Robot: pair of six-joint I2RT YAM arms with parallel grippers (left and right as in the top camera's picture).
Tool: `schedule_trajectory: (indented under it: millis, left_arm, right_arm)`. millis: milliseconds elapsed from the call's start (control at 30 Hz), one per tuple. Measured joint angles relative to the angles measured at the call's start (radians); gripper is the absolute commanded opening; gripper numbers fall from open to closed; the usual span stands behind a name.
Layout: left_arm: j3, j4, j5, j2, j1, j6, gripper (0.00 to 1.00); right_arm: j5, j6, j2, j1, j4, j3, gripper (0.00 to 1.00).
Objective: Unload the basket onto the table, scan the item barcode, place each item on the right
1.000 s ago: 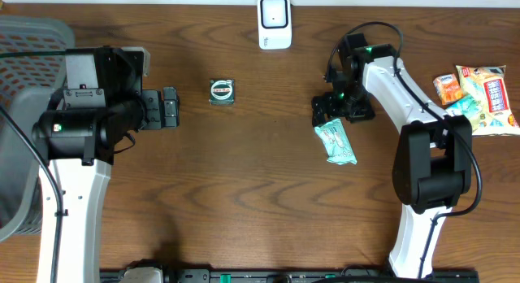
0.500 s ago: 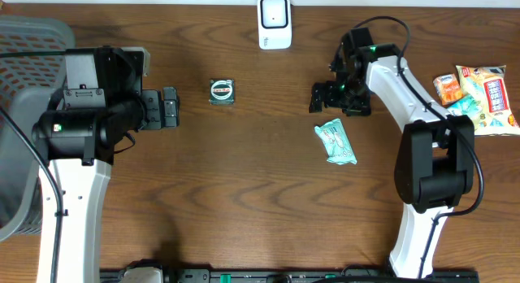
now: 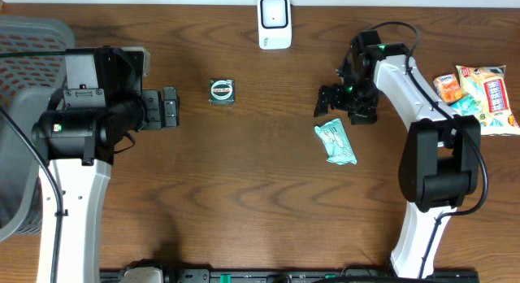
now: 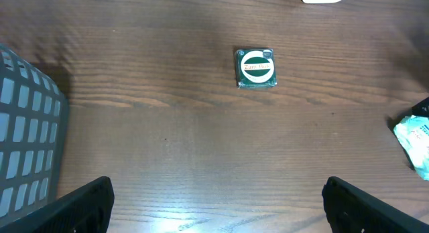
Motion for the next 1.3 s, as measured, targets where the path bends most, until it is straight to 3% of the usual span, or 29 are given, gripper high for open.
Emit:
schedule_trajectory:
  millis: [1067, 1200, 1300]
  left_arm:
    - [0.0, 0.0, 0.0, 0.0, 0.0, 0.0, 0.98]
    - [0.0, 0.0, 0.0, 0.0, 0.0, 0.0, 0.98]
    - [0.0, 0.0, 0.0, 0.0, 0.0, 0.0, 0.98]
  right_arm:
    - [0.001, -0.062, 0.0, -0.002, -0.05, 0.0, 0.99]
    - [0.002, -0.081, 0.0, -0.001, -0.077, 0.0, 0.87]
    - [0.003, -0.085, 0.0, 0.0, -0.092, 0.0, 0.86]
